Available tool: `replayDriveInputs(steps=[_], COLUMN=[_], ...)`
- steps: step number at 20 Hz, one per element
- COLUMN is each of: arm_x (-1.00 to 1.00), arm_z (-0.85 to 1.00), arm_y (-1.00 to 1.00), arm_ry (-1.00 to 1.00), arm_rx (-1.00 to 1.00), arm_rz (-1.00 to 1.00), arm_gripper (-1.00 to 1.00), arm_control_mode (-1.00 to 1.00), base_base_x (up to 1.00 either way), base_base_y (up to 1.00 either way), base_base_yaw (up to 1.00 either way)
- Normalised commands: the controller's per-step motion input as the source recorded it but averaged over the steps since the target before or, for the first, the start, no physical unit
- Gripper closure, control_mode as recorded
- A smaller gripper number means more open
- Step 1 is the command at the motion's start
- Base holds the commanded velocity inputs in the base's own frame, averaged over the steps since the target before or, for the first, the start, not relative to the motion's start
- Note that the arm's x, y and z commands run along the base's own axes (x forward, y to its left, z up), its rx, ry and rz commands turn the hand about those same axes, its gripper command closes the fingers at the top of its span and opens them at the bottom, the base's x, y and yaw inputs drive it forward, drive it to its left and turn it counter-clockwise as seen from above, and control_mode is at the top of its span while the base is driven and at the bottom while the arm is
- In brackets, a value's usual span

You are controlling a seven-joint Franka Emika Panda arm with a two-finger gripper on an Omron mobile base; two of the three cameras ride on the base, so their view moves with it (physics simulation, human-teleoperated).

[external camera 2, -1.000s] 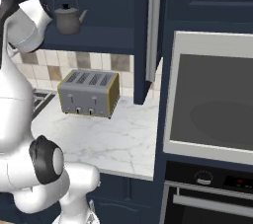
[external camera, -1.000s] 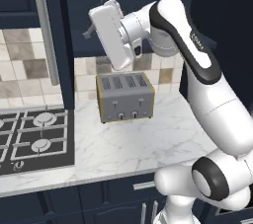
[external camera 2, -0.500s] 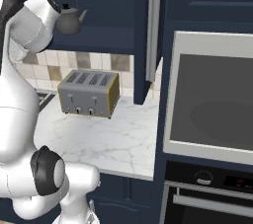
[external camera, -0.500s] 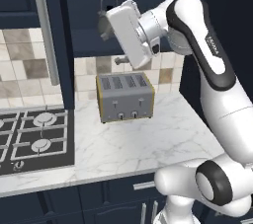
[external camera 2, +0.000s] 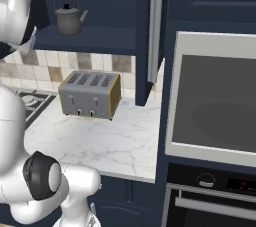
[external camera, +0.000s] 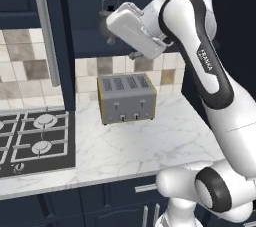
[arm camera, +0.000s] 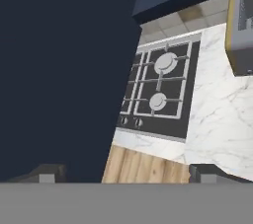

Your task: Open the cabinet, pick the kettle from the cabinet, and place it in the sink.

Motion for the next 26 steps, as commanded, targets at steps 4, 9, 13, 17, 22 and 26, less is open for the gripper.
replayDriveInputs(steps=[4, 9, 13, 17, 22, 26], arm_x=[0.00, 0.09, 0.15, 0.12, 0.02, 0.12], arm_z=[0.02, 0.14, 0.19, 0.06, 0.00, 0.02], arm_y=[-0.26, -0.17, -0.11, -0.20, -0.23, -0.19], arm_ry=[-0.30, -0.23, -0.19, -0.27, -0.33, -0.25], arm_rx=[-0.24, -0.17, -0.05, -0.10, -0.16, -0.08], arm_rz=[-0.21, -0.24, -0.17, -0.14, -0.03, -0.01], arm_gripper=[-1.00, -1.00, -1.00, -1.00, -1.00, -1.00], arm_control_mode=[-1.00, -1.00, -1.00, -1.00, -1.00, -1.00], base_base_x=[0.00, 0.00, 0.00, 0.00, 0.00, 0.00], base_base_y=[0.00, 0.00, 0.00, 0.00, 0.00, 0.00], base_base_yaw=[0.00, 0.00, 0.00, 0.00, 0.00, 0.00])
